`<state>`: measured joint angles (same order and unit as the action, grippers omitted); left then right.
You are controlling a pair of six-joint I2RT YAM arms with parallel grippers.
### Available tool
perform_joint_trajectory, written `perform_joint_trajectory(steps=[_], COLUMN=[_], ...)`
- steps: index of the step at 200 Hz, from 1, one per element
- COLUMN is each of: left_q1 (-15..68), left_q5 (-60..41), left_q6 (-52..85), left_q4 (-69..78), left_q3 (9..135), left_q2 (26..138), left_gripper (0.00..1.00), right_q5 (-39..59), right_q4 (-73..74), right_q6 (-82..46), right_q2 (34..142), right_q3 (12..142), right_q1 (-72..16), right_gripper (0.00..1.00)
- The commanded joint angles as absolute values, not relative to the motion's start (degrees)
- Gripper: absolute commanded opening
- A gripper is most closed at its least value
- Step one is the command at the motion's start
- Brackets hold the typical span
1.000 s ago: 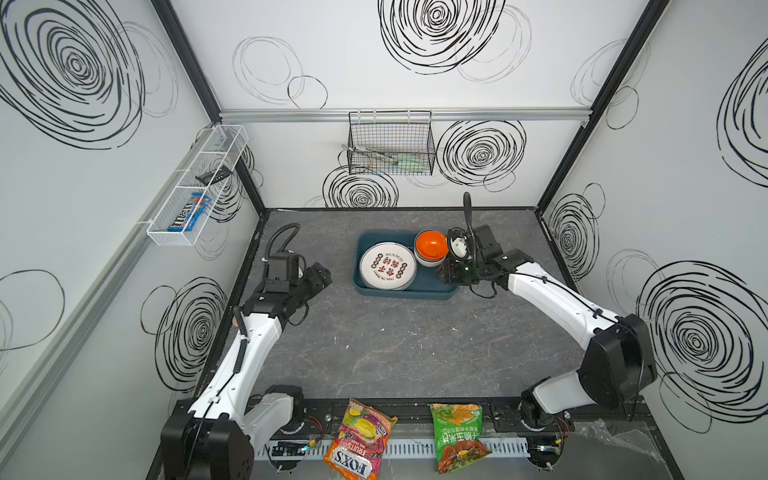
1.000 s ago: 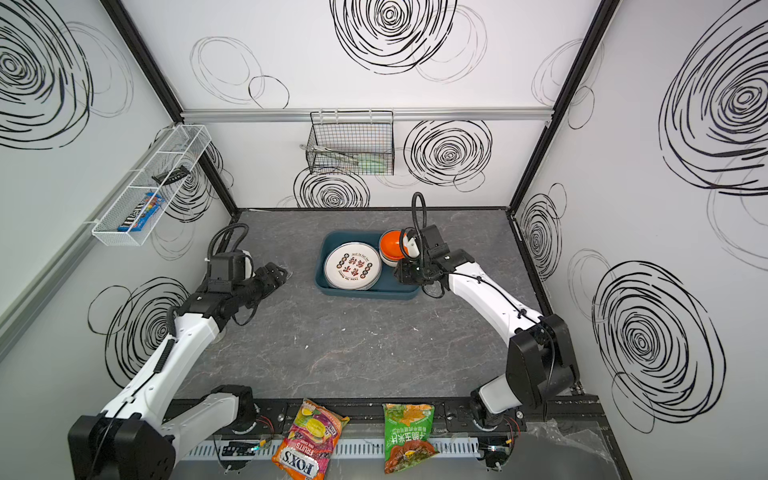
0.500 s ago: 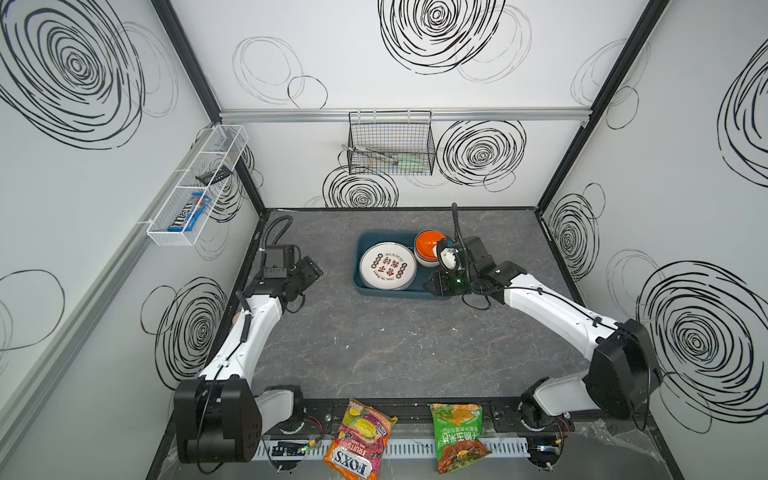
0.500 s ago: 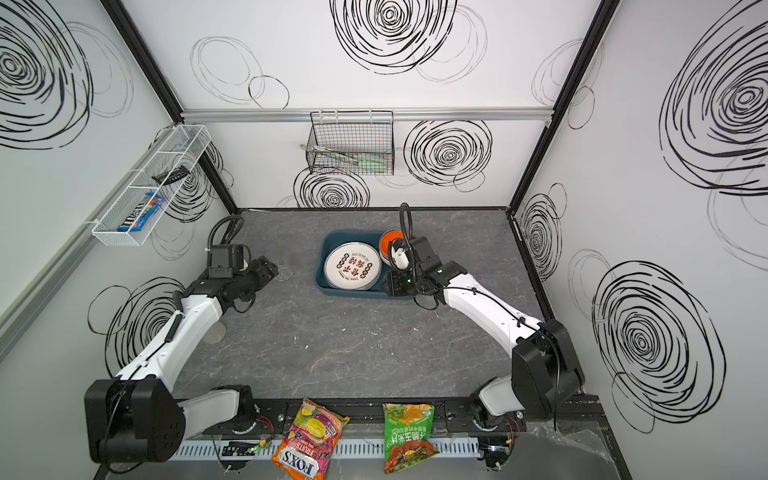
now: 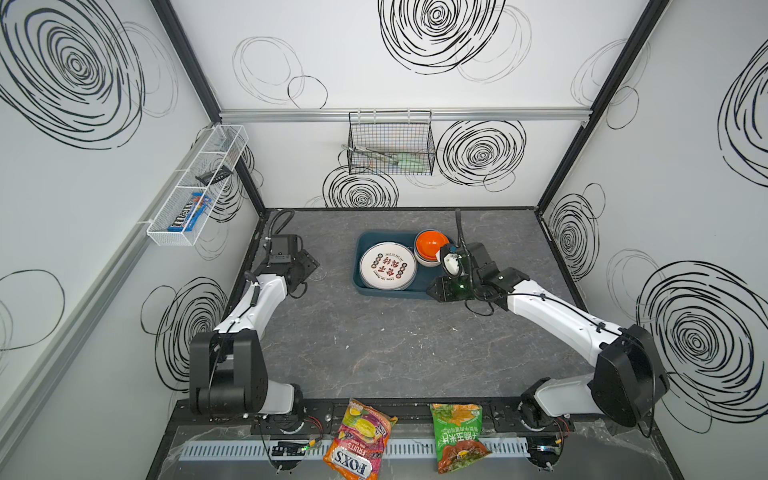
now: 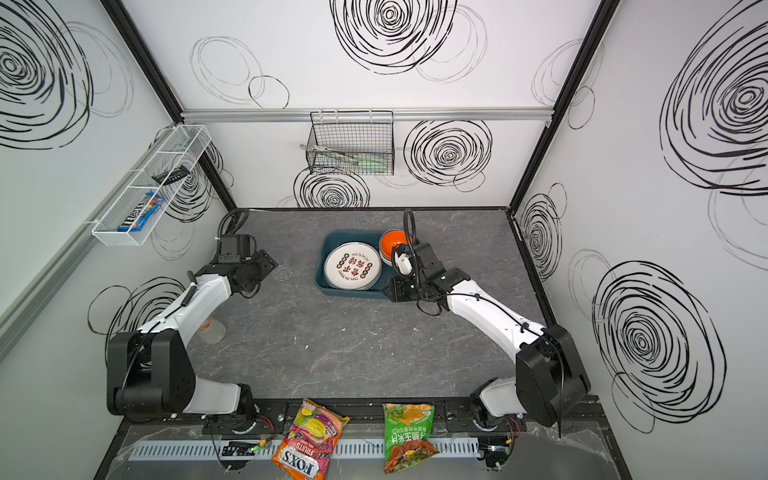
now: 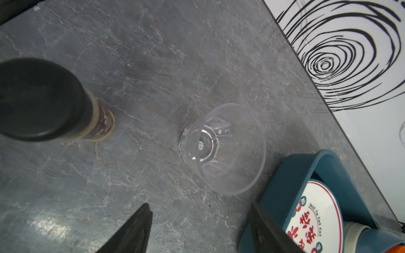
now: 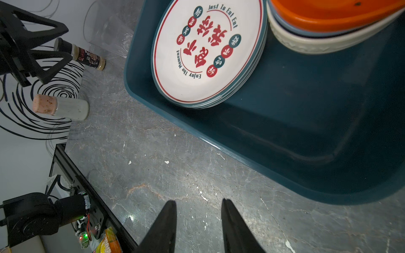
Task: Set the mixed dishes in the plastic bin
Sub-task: 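Grasp a clear plastic cup with the left gripper while right gripper waits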
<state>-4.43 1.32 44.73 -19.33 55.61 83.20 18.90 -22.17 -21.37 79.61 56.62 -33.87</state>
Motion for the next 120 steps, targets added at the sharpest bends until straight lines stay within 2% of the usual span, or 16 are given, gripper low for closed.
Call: perform_joint_trajectory(steps=[1, 56, 76, 120], left_q1=[-4.95, -5.01, -4.92, -4.99], left_q5=[3.26, 3.31, 3.57, 2.67], left_q6=[46.01, 46.23, 46.14, 46.23], left_q4=[-16.82, -15.83, -15.43, -15.21], left_q3=[57.98, 60.42, 60.56, 60.61], left_q2=[85.39, 91.33, 92.56, 94.77], left_gripper=[0.72, 0.64, 0.55, 0.46], right_q5=[19.11, 18.57, 18.30, 18.20], right_q4=[-21.22, -21.60, -21.80, -21.80], right_q6=[-21.36, -21.44, -21.36, -21.36], right_q2=[78.02, 77.98, 78.01, 78.56], right_q3=[55.94, 55.71, 55.73, 56.25], right_q1=[-34.23, -34.19, -34.23, -34.19], right_gripper=[0.39, 0.38, 0.38, 0.39])
